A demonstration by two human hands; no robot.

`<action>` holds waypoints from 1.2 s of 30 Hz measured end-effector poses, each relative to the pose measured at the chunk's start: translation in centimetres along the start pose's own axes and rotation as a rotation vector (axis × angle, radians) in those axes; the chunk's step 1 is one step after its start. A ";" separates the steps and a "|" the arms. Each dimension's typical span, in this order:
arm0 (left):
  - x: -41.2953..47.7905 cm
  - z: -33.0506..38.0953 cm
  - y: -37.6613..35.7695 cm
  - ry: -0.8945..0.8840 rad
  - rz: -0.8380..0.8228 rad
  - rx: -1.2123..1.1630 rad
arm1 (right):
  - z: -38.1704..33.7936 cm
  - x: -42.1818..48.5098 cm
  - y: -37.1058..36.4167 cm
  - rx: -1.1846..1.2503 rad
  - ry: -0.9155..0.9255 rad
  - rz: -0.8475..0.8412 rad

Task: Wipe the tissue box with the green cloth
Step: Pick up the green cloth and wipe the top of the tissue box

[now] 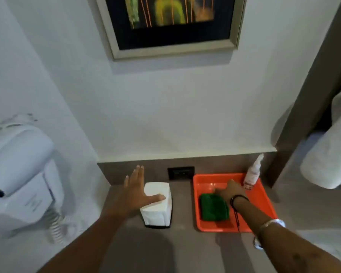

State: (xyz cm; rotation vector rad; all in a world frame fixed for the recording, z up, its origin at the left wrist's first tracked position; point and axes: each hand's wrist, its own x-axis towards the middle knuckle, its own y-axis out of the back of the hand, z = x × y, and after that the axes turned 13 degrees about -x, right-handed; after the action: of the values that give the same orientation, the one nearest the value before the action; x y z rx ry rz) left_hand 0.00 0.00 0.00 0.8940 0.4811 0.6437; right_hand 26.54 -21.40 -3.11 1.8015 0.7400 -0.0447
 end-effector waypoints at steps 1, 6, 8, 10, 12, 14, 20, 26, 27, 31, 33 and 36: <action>0.1 -0.4 -0.5 0.040 -0.063 0.021 | 0.8 0.5 -1.2 0.019 -0.060 -0.058; 1.0 -0.9 -2.5 0.098 -0.193 0.093 | 2.1 2.0 -5.4 0.175 -0.194 -0.236; 1.7 -0.2 -2.6 0.094 -0.197 0.094 | 2.1 3.2 -6.1 0.249 -0.219 -0.227; 2.2 -0.1 -2.6 0.094 -0.245 0.112 | 2.4 3.9 -6.6 0.291 -0.231 -0.257; 2.1 0.3 -2.7 0.103 -0.248 0.148 | 2.5 4.1 -6.8 0.364 -0.265 -0.276; 2.0 0.1 -2.9 0.115 -0.226 0.141 | 2.4 4.3 -6.8 0.470 -0.319 -0.316; 1.9 -1.6 -3.7 0.050 -0.173 0.021 | 1.2 2.8 -5.7 0.763 -0.335 -0.299; 1.8 -3.1 -4.6 -0.074 -0.074 -0.033 | -0.6 0.0 -4.2 1.075 -0.289 -0.106; 1.8 -3.3 -4.7 -0.078 -0.069 -0.035 | -1.4 -0.5 -4.1 1.116 -0.257 -0.090; 1.8 -3.6 -4.5 -0.103 -0.076 0.022 | -5.9 -2.1 -4.4 1.238 -0.116 -0.127; 1.6 -3.8 -4.4 -0.103 -0.080 0.010 | -8.2 -2.8 -4.8 1.236 -0.096 -0.113; 1.4 -4.1 -4.5 -0.100 -0.102 -0.028 | -11.2 -4.1 -5.5 0.958 -0.017 0.049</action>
State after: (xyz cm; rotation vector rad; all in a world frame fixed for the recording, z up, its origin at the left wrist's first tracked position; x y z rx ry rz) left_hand -0.13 1.16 -6.17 0.8655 0.4243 0.5090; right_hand 16.88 -12.55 -2.04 2.7160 0.7104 -0.4448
